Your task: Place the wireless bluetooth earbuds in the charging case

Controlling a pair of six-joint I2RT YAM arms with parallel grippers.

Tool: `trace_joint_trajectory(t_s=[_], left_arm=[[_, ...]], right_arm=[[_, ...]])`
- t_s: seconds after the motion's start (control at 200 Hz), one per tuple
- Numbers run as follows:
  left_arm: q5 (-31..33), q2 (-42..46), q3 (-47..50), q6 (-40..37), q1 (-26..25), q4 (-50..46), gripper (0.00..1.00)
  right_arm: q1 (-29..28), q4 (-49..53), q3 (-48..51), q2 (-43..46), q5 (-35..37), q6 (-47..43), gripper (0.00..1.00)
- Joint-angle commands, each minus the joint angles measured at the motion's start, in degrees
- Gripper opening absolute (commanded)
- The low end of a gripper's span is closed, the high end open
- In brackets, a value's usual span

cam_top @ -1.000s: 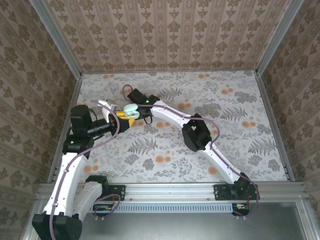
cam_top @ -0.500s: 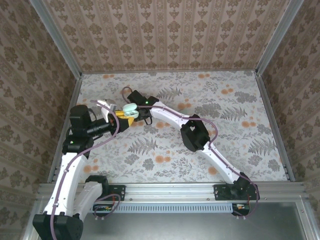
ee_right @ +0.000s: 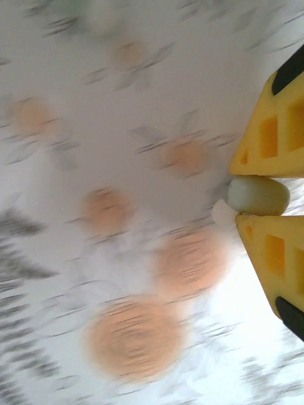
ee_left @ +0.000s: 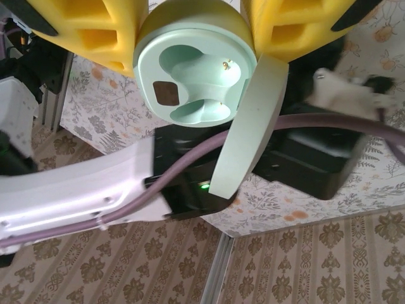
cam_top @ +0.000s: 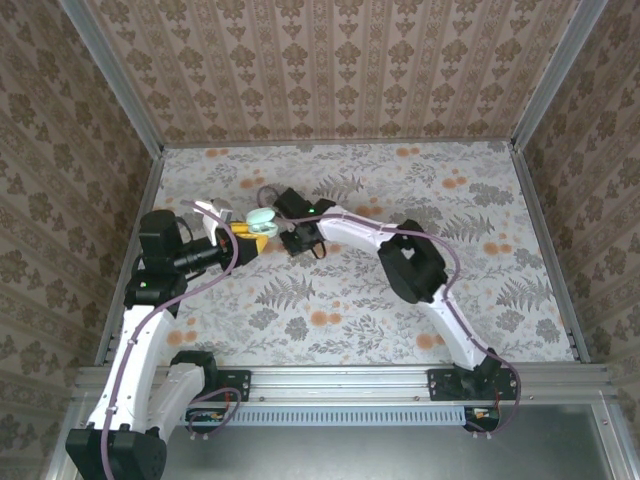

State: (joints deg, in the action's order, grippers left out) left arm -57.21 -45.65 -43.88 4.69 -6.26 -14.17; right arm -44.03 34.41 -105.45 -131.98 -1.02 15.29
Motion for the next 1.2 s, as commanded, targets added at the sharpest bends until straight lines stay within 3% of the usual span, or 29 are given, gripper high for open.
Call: trace_joint_trajectory(t_s=[0.0,0.135,0.27,0.455,0.625,0.885,1.015,1.195], left_arm=[[-2.2,0.4,-0.3,-0.6,0.4,0.8,0.16],[-2.4,-0.4,0.2,0.1,0.3,2.3,0.16],[-2.2,-0.7,0.5,0.3,0.2,3.4,0.16],[-2.5,-1.5,0.7,0.3,0.1,4.1,0.16],[-2.8,-1.4,0.5,-0.6,0.1,2.9,0.16],[-2.8,-1.3,0.0,-2.1,0.2,1.3,0.16],[-2.8,-1.1,0.4,-2.3,0.1,1.3,0.16],[-2.8,-1.1,0.4,-2.5,0.1,0.9,0.16]], right_arm=[[1.1,-2.5,13.9,11.7,-3.2,-7.4,0.17],[2.0,-2.5,28.3,20.7,-4.3,-11.3,0.17],[2.5,0.0,34.3,23.1,-4.6,-14.2,0.17],[2.6,1.4,34.8,22.0,-4.8,-15.7,0.23],[2.8,3.3,32.7,22.8,-4.1,-13.3,0.38],[2.7,6.4,31.3,28.9,-5.7,-3.1,0.45],[2.5,1.2,35.4,32.5,-10.4,6.4,0.43],[1.0,-5.5,39.4,33.2,-12.4,15.6,0.20]])
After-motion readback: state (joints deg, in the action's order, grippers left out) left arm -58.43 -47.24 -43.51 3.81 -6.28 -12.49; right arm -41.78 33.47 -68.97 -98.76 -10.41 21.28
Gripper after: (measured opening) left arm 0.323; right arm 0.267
